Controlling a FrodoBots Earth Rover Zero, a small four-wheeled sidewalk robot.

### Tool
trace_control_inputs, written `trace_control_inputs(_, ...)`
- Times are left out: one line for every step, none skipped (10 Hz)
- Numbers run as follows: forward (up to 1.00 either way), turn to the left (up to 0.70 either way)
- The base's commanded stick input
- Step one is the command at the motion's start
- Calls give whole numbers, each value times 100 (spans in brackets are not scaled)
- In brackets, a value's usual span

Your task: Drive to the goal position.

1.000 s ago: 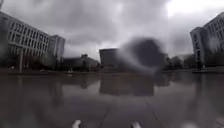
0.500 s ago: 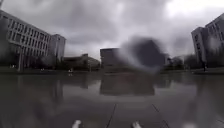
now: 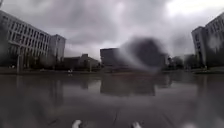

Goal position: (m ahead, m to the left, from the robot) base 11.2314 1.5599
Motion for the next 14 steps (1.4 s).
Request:
trace_control_inputs(70,0)
trace_control_inputs(70,0)
trace_control_inputs(70,0)
trace_control_inputs(70,0)
trace_control_inputs(70,0)
trace_control_inputs(70,0)
trace_control_inputs(70,0)
trace_control_inputs(70,0)
trace_control_inputs(70,0)
trace_control_inputs(70,0)
trace_control_inputs(70,0)
trace_control_inputs(70,0)
trace_control_inputs(70,0)
trace_control_inputs(70,0)
